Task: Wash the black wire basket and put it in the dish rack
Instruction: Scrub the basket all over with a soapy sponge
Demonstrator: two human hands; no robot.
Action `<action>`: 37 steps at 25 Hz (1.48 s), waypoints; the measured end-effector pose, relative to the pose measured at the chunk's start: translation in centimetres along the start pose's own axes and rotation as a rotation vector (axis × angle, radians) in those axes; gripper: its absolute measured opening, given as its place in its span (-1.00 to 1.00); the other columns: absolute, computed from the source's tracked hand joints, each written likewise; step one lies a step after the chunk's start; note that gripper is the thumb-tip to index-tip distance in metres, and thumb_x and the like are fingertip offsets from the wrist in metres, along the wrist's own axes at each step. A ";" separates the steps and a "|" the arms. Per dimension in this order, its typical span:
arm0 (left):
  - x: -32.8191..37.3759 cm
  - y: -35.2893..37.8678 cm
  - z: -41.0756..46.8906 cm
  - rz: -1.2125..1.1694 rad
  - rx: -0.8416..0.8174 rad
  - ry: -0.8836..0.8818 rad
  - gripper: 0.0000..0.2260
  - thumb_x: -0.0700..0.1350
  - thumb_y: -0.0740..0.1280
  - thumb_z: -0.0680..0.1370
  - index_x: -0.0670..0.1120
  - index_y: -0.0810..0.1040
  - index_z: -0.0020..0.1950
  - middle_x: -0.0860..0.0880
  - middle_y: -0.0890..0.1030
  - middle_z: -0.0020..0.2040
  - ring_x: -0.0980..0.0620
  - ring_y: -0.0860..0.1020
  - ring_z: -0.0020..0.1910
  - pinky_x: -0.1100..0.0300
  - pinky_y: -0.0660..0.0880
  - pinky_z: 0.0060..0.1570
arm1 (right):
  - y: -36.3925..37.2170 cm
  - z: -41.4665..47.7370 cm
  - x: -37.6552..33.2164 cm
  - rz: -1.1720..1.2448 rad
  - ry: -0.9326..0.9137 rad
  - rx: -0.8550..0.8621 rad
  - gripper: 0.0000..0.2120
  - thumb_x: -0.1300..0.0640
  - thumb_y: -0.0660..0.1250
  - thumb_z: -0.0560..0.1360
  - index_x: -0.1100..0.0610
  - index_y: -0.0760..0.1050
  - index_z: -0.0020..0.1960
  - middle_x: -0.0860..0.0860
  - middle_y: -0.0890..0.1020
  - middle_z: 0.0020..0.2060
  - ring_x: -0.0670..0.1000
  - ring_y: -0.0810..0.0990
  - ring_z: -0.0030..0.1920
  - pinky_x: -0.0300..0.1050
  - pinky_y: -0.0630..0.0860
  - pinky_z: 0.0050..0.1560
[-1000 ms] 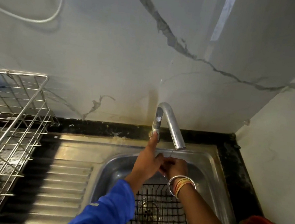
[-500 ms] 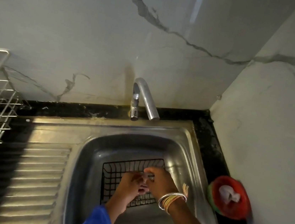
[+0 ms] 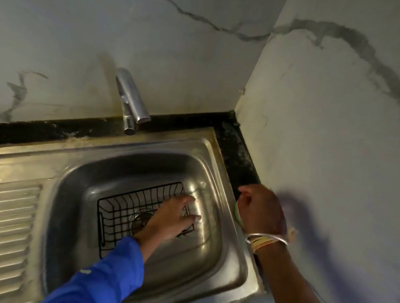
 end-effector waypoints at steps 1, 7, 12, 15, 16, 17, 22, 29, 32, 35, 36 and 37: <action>0.1 0.3 0.4 0.014 -0.006 0.003 -0.52 -0.02 0.46 0.57 -0.04 0.45 0.46 0.02 0.51 0.41 0.05 0.47 0.40 0.24 0.38 0.33 | -0.5 0.6 1.3 -0.105 0.053 -0.061 -0.80 0.24 0.34 0.45 0.11 0.67 0.03 0.11 0.67 -0.02 0.14 0.63 0.00 -0.09 0.52 0.02; 0.1 1.1 1.1 0.023 -0.010 -0.021 -0.57 0.00 0.43 0.59 -0.08 0.49 0.42 -0.04 0.54 0.39 0.02 0.53 0.34 0.12 0.47 0.33 | 1.9 0.7 5.2 -0.127 0.379 -0.291 -0.68 0.17 0.40 0.46 0.30 0.55 0.16 0.04 0.65 -0.17 0.05 0.62 -0.13 -0.05 0.47 -0.10; -3.4 0.6 0.1 0.033 -0.002 -0.126 -0.57 0.05 0.42 0.59 -0.09 0.50 0.40 -0.05 0.57 0.36 0.01 0.54 0.33 0.14 0.47 0.33 | 1.0 1.1 4.8 -0.100 0.275 -0.327 -0.80 0.21 0.30 0.53 0.21 0.58 0.12 0.12 0.63 0.05 0.11 0.61 0.01 -0.18 0.53 -0.01; -4.5 0.1 -0.9 -0.030 0.055 -0.170 -0.62 0.03 0.41 0.60 -0.09 0.53 0.36 -0.03 0.60 0.27 0.05 0.56 0.24 0.25 0.45 0.16 | -0.3 1.8 5.9 0.154 0.234 -0.235 -0.85 0.14 0.45 0.47 0.19 0.65 -0.01 0.09 0.67 -0.16 -0.01 0.58 -0.28 -0.33 0.51 -0.29; -4.7 0.0 -1.3 -0.100 0.087 -0.195 -0.64 0.01 0.41 0.60 -0.09 0.54 0.34 -0.01 0.61 0.21 0.06 0.56 0.20 0.27 0.45 0.10 | -0.7 1.8 6.2 0.229 0.228 -0.177 -0.85 0.12 0.46 0.46 0.17 0.67 -0.03 0.10 0.68 -0.17 0.00 0.60 -0.25 -0.21 0.57 -0.23; -4.8 0.1 -1.6 -0.177 0.113 -0.221 -0.67 0.00 0.41 0.60 -0.08 0.56 0.32 0.02 0.61 0.16 0.06 0.57 0.18 0.25 0.48 0.10 | -0.8 1.6 6.6 0.308 0.237 -0.132 -0.86 0.11 0.45 0.47 0.15 0.67 -0.02 0.10 0.69 -0.16 0.04 0.64 -0.19 -0.05 0.63 -0.14; -4.7 1.5 -2.9 -0.354 0.112 -0.260 -0.81 -0.02 0.41 0.60 -0.01 0.60 0.19 0.03 0.64 0.13 0.03 0.60 0.16 -0.05 0.54 0.27 | -1.1 0.6 6.6 0.455 0.319 -0.147 -0.88 0.15 0.38 0.52 0.08 0.66 0.03 0.03 0.67 -0.03 0.07 0.63 -0.02 -0.05 0.59 -0.03; -3.8 2.5 -3.3 -0.391 0.093 -0.263 -0.84 -0.08 0.39 0.62 -0.03 0.60 0.19 -0.01 0.65 0.14 0.03 0.63 0.08 0.18 0.55 -0.02 | -2.8 0.2 5.3 0.648 0.481 -0.182 -0.77 0.22 0.49 0.40 0.19 0.65 0.05 0.09 0.69 -0.06 0.08 0.67 -0.04 -0.17 0.62 -0.08; -3.9 2.8 -3.4 -0.381 0.081 -0.260 -0.82 -0.05 0.40 0.61 -0.03 0.60 0.20 -0.01 0.65 0.13 0.01 0.63 0.09 0.09 0.58 0.09 | -2.7 -0.1 4.4 0.308 0.278 -0.111 -0.69 0.28 0.52 0.33 0.14 0.62 0.06 0.01 0.67 -0.10 -0.03 0.61 -0.12 -0.35 0.43 -0.18; -4.1 2.9 -3.2 -0.353 0.086 -0.227 -0.82 -0.03 0.42 0.60 -0.02 0.61 0.18 -0.01 0.66 0.15 0.02 0.61 0.15 -0.01 0.55 0.23 | -3.1 0.4 4.2 0.075 0.127 -0.135 -0.80 0.20 0.39 0.49 0.16 0.62 0.11 0.06 0.69 -0.02 0.05 0.64 -0.01 -0.28 0.44 -0.08; -4.2 2.8 -3.1 -0.336 0.096 -0.206 -0.81 -0.02 0.42 0.60 -0.02 0.61 0.18 0.00 0.66 0.16 0.03 0.61 0.16 0.00 0.54 0.23 | -3.3 0.7 4.3 0.043 0.114 -0.161 -0.80 0.17 0.36 0.53 0.18 0.61 0.13 0.06 0.69 0.00 0.06 0.64 0.01 -0.27 0.47 -0.06; -4.4 2.6 -3.0 -0.314 0.108 -0.192 -0.80 -0.01 0.41 0.60 -0.03 0.61 0.20 0.02 0.65 0.16 0.05 0.60 0.16 0.04 0.54 0.22 | -3.7 0.9 4.4 0.017 0.100 -0.207 -0.79 0.17 0.35 0.54 0.19 0.62 0.13 0.05 0.68 0.02 0.04 0.64 0.02 -0.32 0.47 -0.08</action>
Point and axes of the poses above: each hand's wrist, its own z-axis towards the middle knuckle, its own y-axis out of the palm, x = y × z, the point moved 1 cm from there along z, towards the middle knuckle
